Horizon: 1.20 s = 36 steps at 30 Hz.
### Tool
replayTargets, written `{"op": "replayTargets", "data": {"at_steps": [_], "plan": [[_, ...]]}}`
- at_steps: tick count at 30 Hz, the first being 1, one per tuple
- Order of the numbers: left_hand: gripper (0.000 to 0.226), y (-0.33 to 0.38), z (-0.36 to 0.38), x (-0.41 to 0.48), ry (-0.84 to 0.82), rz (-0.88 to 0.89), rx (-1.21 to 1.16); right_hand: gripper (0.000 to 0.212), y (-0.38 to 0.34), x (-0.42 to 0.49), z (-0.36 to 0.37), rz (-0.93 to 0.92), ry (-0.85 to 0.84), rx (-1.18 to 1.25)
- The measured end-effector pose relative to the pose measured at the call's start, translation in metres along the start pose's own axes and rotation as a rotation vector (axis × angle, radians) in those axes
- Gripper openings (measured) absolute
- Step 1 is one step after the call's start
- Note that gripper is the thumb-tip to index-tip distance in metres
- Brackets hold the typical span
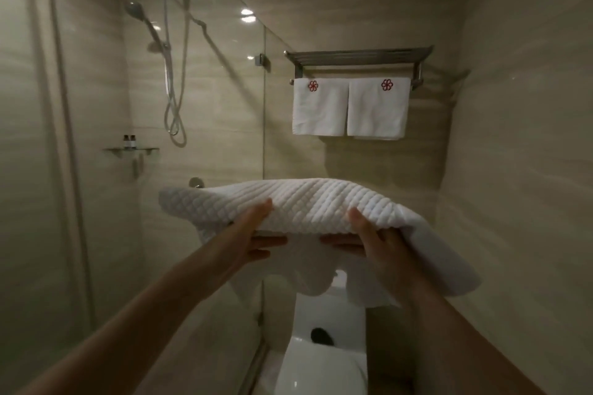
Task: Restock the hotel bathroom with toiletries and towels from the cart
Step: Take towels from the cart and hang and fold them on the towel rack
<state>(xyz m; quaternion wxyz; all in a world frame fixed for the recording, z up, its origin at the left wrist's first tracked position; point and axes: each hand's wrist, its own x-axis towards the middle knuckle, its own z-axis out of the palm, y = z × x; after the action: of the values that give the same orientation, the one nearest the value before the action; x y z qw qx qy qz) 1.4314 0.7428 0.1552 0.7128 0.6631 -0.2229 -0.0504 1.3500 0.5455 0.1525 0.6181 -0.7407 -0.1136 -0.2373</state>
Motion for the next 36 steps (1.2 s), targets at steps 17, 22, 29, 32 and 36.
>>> {"op": "replayTargets", "data": {"at_steps": [17, 22, 29, 32, 36], "plan": [[0.056, -0.009, 0.007, 0.342, -0.258, 0.088, 0.253, 0.047, 0.12, 0.3, -0.092, -0.051, 0.092, -0.233], [0.082, 0.0, 0.026, 0.414, -0.219, 0.19, 0.336, 0.047, 0.13, 0.373, -0.131, -0.144, 0.072, -0.331], [0.062, 0.02, 0.051, 0.505, -0.188, 0.383, 0.288, 0.043, 0.141, 0.472, -0.168, -0.244, 0.12, -0.435], [0.072, 0.029, 0.049, 0.536, -0.164, 0.434, 0.328, 0.042, 0.142, 0.506, -0.172, -0.31, 0.133, -0.467], [0.075, 0.04, 0.042, 0.569, -0.111, 0.549, 0.403, 0.043, 0.136, 0.539, -0.174, -0.35, 0.091, -0.475]]}}
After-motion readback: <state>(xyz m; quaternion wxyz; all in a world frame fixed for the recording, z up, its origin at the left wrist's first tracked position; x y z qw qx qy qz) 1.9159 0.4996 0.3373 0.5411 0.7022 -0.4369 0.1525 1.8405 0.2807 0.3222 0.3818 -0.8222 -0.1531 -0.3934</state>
